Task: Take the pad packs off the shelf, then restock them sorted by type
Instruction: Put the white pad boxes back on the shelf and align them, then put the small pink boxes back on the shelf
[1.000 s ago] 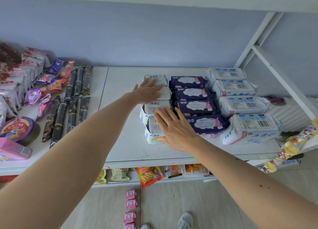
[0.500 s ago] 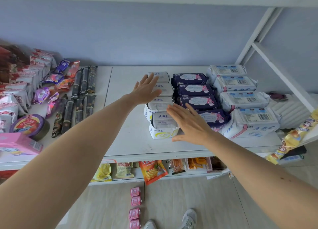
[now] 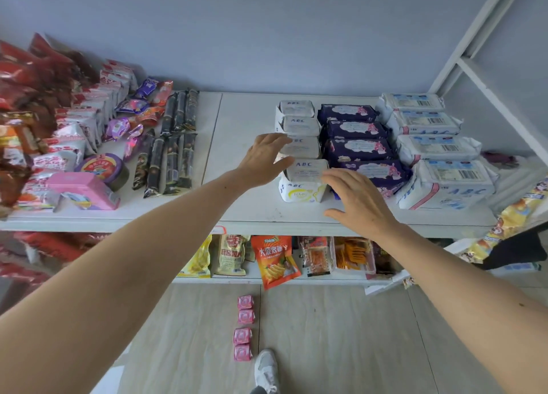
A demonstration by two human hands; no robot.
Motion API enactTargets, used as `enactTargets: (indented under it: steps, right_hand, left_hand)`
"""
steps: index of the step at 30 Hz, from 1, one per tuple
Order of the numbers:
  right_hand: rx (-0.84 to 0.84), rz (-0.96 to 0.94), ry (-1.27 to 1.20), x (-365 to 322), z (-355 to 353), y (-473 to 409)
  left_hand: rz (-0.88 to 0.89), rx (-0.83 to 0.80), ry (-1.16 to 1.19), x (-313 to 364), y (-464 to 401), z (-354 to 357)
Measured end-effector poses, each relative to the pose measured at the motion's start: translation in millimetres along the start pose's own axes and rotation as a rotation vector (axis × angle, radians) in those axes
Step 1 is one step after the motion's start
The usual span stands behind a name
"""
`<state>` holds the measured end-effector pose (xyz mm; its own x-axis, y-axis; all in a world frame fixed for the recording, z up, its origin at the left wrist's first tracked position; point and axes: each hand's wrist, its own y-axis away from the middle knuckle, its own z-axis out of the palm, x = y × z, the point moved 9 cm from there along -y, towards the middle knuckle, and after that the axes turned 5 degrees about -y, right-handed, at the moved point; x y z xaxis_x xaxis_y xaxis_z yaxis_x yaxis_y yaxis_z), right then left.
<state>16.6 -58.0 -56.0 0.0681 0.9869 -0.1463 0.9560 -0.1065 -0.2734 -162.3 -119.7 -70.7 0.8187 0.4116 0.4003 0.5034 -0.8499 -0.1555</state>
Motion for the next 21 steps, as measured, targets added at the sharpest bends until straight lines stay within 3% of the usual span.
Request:
enactTargets:
  steps: [8, 15, 21]
  right_hand:
    - [0.125, -0.080, -0.182, -56.2, 18.9, 49.3]
    - [0.038, -0.090, -0.278, -95.1, 83.3, 110.4]
    - [-0.058, -0.018, -0.337, -125.2, 154.8, 146.6]
  left_hand:
    - [-0.077, 0.106, -0.072, 0.4, 116.0, -1.5]
    - [-0.004, 0.076, -0.090, 8.7, 219.1, 48.2]
    - [-0.029, -0.010, -0.053, -29.2, 289.8, 104.2]
